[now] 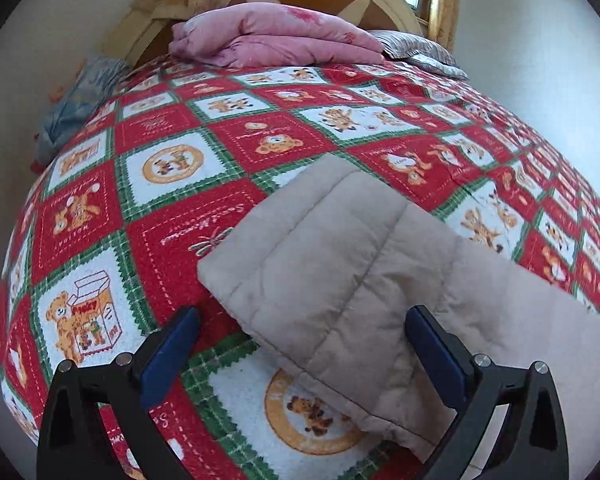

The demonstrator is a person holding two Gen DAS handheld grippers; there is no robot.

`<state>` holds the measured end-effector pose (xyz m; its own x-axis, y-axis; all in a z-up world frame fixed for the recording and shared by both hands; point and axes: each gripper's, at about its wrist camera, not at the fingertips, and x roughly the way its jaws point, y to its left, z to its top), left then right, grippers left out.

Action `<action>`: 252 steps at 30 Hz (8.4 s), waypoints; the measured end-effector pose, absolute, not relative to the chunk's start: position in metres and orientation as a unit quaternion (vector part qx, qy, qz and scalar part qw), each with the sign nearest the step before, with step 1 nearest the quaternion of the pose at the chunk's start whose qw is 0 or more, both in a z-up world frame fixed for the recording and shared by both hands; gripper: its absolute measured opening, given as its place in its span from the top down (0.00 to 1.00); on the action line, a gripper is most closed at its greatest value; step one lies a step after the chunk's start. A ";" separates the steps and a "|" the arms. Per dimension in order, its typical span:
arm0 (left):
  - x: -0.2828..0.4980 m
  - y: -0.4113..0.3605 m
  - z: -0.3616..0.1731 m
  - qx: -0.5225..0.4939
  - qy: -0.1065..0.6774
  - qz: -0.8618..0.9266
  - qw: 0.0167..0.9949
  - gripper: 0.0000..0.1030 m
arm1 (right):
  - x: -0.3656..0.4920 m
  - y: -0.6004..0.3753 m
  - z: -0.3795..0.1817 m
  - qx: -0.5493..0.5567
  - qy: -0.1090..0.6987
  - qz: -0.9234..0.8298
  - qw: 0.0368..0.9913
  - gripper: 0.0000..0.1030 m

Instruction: Fold large clothes

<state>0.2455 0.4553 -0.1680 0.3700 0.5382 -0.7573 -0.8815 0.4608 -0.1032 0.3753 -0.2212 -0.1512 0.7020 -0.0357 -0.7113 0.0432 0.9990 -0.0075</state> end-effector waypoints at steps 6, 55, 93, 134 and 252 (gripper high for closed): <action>0.246 0.456 -0.167 -0.252 0.329 0.452 0.790 0.10 | 0.376 -0.220 -0.151 0.003 0.387 -0.021 0.922 0.11; 0.307 0.116 -0.088 0.004 0.258 0.025 0.966 0.94 | 0.377 -0.219 -0.150 0.002 0.387 -0.020 0.922 0.09; 0.294 0.183 -0.160 -0.134 0.359 0.104 0.918 0.18 | 0.340 -0.143 -0.078 -0.019 0.306 0.106 0.946 0.09; 0.296 0.181 -0.163 -0.132 0.359 0.098 0.919 0.10 | 0.344 -0.168 -0.144 -0.078 0.380 0.022 0.922 0.86; 0.468 0.089 -0.158 -0.197 0.375 0.087 0.902 0.86 | 0.484 -0.207 -0.108 0.198 0.338 0.074 0.917 0.98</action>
<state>0.4681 0.0889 -0.1581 0.7037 0.0089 -0.7104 -0.3045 0.9072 -0.2903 0.4837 -0.2069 -0.1083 0.7603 0.2703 -0.5907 -0.0024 0.9105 0.4135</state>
